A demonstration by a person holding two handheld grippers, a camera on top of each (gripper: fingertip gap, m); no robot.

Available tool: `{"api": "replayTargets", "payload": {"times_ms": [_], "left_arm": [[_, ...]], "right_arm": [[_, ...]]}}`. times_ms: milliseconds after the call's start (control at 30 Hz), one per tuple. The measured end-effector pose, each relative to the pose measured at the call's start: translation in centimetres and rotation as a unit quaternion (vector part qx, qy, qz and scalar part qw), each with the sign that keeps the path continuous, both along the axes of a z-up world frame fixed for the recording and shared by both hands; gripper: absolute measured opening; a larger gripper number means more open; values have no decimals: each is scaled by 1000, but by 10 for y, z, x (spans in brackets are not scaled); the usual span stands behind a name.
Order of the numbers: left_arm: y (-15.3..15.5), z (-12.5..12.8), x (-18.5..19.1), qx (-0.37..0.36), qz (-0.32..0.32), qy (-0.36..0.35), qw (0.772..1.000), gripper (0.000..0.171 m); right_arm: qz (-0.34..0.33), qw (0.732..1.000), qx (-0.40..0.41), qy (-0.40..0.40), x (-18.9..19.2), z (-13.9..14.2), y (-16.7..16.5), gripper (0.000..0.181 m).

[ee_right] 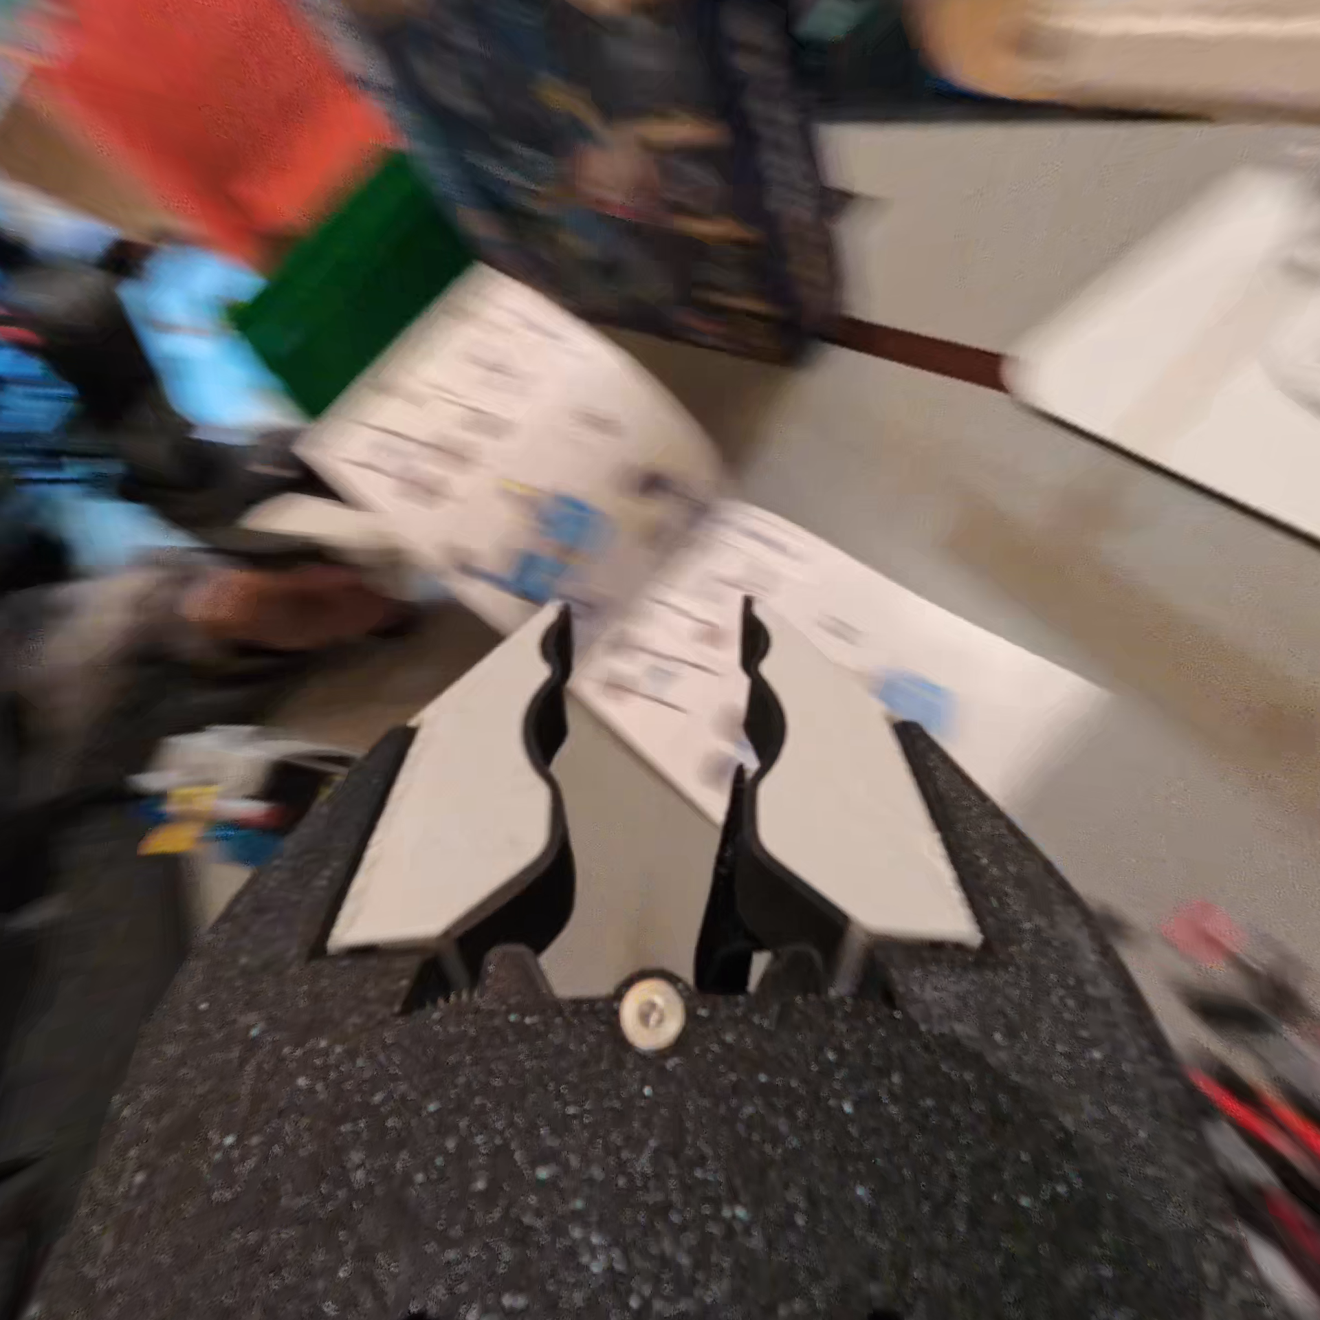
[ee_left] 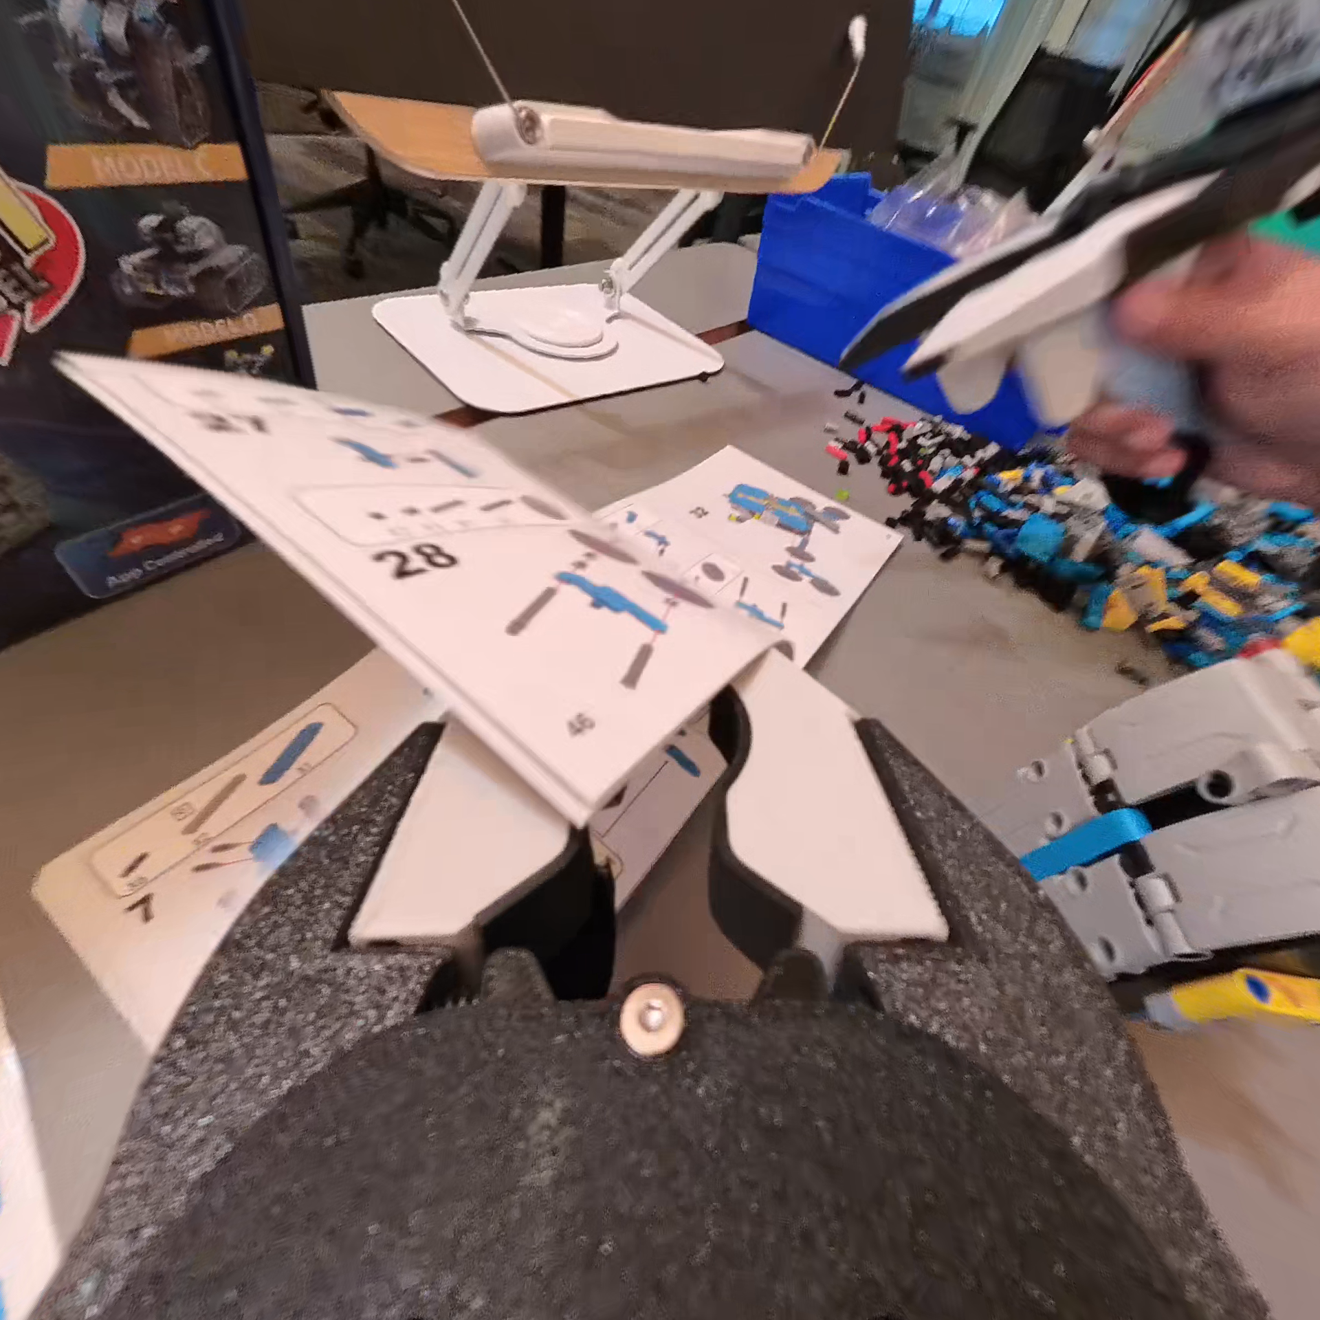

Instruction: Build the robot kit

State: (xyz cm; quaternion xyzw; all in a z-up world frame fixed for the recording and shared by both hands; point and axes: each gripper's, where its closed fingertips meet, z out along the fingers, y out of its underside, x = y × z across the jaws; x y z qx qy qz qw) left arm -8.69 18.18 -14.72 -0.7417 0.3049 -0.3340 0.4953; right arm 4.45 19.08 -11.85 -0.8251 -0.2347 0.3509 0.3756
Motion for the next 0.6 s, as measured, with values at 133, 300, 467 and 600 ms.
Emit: {"api": "replayTargets", "payload": {"times_ms": [133,300,467,600], "left_arm": [[2,9,-5,-19,1,-51,999,0],[6,9,-14,-28,7,-61,998,0],[10,9,-19,-39,11,-71,997,0],[10,9,-20,-41,11,-72,996,0]], "right_arm": [[-52,987,-65,-138,49,-68,2,31],[-55,968,-50,-239,50,-94,7,17],[-91,958,-80,-260,80,-102,5,13],[-137,930,-83,-332,126,-103,-3,12]]}}
